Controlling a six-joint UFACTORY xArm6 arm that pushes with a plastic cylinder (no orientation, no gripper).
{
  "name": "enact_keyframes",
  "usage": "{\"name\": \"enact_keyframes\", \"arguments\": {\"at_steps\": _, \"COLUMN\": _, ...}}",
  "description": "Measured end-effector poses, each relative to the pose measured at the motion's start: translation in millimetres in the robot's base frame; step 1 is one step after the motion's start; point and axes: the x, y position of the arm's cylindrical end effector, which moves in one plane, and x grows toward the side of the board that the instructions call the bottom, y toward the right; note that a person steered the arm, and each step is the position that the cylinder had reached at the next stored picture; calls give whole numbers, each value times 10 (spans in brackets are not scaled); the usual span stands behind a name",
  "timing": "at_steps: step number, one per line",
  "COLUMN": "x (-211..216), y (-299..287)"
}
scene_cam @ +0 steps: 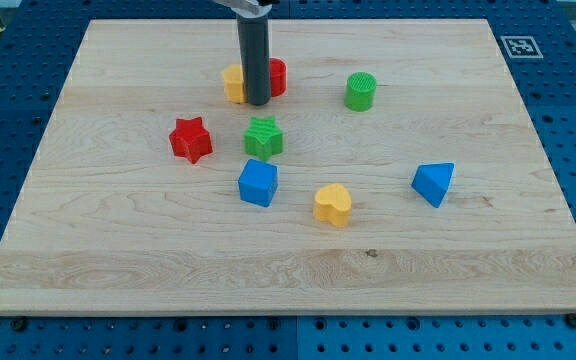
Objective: Move the yellow hexagon diagonal to the red circle
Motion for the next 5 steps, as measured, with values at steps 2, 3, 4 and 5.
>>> {"name": "enact_keyframes", "arguments": {"at_steps": 2, "x": -78, "y": -718}}
{"name": "enact_keyframes", "arguments": {"at_steps": 3, "x": -346, "y": -812}}
{"name": "enact_keyframes", "arguments": {"at_steps": 4, "x": -293, "y": -632}}
{"name": "enact_keyframes", "arguments": {"at_steps": 5, "x": -72, "y": -177}}
